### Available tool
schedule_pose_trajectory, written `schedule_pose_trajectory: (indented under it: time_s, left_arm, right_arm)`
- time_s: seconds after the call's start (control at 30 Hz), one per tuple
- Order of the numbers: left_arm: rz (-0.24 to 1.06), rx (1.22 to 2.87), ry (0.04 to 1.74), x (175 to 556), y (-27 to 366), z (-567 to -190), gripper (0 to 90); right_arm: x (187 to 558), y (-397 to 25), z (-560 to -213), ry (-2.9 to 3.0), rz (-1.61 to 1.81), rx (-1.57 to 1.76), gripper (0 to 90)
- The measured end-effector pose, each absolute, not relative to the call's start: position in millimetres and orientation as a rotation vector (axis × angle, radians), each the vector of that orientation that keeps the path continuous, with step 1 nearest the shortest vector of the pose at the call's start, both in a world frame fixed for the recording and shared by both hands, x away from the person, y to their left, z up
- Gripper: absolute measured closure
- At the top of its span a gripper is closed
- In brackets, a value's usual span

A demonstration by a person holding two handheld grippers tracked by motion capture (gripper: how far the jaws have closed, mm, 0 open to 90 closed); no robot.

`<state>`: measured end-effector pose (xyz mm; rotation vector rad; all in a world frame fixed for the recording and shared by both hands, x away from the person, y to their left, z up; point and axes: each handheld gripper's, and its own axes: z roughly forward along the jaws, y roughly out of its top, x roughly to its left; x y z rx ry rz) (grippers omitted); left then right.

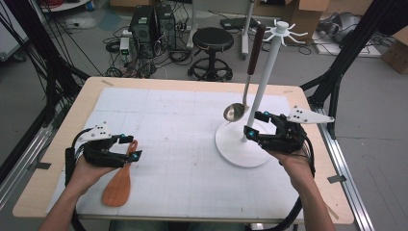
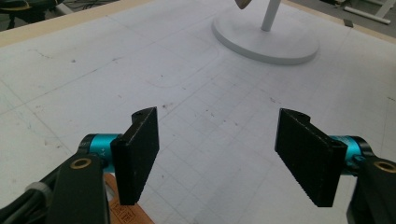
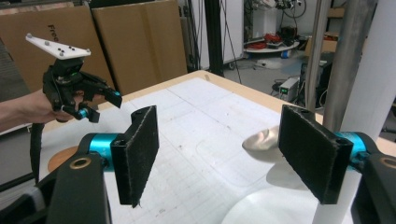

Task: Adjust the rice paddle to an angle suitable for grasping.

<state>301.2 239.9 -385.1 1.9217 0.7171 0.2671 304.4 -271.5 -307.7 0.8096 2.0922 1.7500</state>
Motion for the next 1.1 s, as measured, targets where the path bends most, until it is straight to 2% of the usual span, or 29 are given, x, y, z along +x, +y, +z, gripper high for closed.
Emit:
schedule_pose_trajectory:
  time_s: [0.47,0.7,0.9,1.1]
  left_arm:
    - [0.284,1.939,0.73,302,245,-389,39.6]
    - [0.311,1.936,0.8,305,255,-398,55.9]
    - [0.35,1.963,0.87,308,262,-405,64.8]
    - [0.347,1.986,0.887,310,267,-412,77.9]
  right_arm:
    - [295,-273,-344,2.104,1.728,0.873,20.5]
    - [292,-269,-357,2.139,1.693,0.879,19.2]
    - [290,-269,-369,2.153,1.682,0.899,19.1]
    - [289,-269,-376,2.153,1.677,0.911,19.1]
